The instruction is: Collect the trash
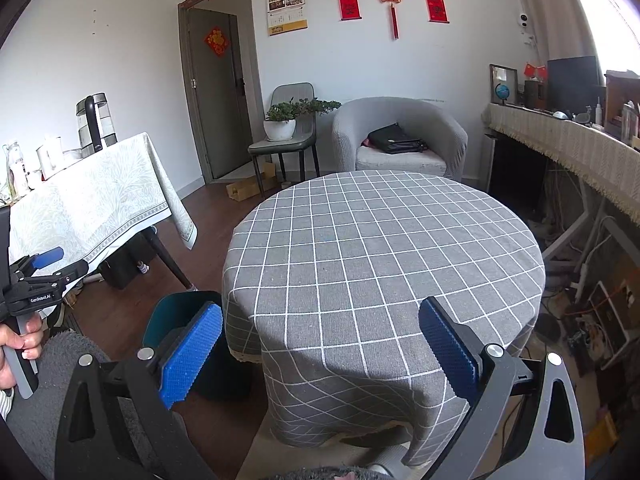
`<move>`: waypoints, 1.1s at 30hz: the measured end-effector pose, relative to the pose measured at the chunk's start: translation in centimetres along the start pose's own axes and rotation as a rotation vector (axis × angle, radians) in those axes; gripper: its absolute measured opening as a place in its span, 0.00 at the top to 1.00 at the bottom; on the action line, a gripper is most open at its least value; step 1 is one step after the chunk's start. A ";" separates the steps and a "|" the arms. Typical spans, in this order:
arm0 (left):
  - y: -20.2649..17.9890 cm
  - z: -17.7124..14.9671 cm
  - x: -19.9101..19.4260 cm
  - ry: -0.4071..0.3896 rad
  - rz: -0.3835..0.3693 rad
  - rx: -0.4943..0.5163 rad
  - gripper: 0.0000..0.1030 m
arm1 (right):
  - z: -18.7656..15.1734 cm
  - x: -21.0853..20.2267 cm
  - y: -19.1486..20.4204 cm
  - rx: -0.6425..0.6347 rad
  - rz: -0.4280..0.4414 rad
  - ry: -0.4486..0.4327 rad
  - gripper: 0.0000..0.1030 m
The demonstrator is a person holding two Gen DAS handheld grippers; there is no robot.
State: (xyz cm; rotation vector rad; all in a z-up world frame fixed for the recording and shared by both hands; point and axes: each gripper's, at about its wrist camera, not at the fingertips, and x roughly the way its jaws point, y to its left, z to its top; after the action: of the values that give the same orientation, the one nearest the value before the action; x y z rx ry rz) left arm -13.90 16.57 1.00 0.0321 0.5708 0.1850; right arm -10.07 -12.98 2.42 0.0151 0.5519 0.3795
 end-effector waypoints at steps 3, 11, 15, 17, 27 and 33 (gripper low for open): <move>0.1 0.0 0.0 0.001 0.001 0.001 0.04 | 0.0 0.0 -0.1 -0.003 -0.001 0.004 0.03; 0.1 0.0 0.0 0.001 0.001 0.003 0.04 | 0.1 0.2 -0.3 -0.004 0.001 0.011 0.03; 0.1 0.0 0.0 0.001 0.002 0.007 0.04 | 0.1 0.2 -0.4 -0.003 0.001 0.011 0.03; 0.2 0.0 0.0 0.001 0.002 0.008 0.04 | 0.1 0.2 -0.4 -0.003 0.002 0.012 0.03; 0.3 0.0 0.1 0.004 -0.001 0.003 0.04 | 0.1 0.3 -0.4 -0.007 -0.001 0.015 0.03; 0.3 -0.1 0.2 0.005 -0.003 0.006 0.04 | 0.0 0.3 -0.2 -0.009 -0.003 0.019 0.03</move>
State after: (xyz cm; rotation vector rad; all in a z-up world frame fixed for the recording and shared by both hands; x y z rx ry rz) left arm -13.85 16.90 0.86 0.0371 0.5759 0.1808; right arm -9.72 -13.02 2.27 0.0019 0.5688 0.3793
